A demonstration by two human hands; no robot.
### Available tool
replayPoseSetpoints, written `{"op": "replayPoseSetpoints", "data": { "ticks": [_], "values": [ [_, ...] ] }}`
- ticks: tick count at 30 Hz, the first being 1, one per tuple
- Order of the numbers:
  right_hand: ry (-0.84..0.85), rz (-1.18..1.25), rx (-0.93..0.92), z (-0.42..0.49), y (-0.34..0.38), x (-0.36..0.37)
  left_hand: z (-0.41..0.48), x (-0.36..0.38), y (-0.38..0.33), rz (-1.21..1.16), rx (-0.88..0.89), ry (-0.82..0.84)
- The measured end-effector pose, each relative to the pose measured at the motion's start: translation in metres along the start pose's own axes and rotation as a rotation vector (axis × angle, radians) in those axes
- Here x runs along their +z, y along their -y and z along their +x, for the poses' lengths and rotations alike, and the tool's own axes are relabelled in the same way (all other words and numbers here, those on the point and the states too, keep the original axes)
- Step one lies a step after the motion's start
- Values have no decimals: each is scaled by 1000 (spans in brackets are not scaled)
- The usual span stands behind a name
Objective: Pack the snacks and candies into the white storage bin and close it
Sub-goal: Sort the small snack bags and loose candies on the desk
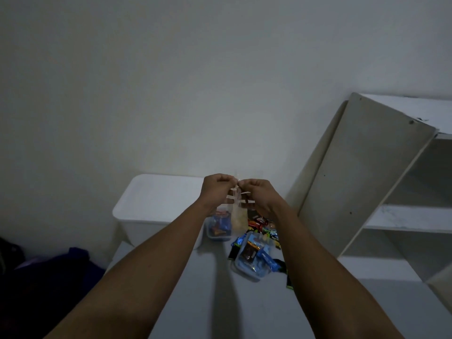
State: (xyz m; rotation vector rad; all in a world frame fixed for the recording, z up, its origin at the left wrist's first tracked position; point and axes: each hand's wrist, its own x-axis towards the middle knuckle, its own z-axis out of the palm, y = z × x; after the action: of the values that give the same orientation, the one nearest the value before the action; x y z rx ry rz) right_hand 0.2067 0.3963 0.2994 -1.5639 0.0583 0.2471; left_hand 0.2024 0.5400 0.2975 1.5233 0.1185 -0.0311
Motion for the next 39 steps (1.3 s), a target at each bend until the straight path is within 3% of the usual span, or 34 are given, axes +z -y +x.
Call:
{"op": "replayPoseSetpoints", "data": {
  "ticks": [4,8,22,26,34,39],
  "values": [
    [-103,-33,0,4,-9,5,0,-5,10,161,54,-39],
    [-168,-121,-46,8,-17,9,-2,-7,20,303,68,28],
    [-205,-81,-40,7,-21,19,-1,-16,28,372,85,-7],
    [-127,-125,57,3,-27,22,-4,-16,34,394,84,-10],
    [-119,-232,102,0,-37,19,-12,-20,48,359,-22,147],
    [-219,-301,49,3,-45,23,-11,-22,54,352,-19,70]
  ]
}}
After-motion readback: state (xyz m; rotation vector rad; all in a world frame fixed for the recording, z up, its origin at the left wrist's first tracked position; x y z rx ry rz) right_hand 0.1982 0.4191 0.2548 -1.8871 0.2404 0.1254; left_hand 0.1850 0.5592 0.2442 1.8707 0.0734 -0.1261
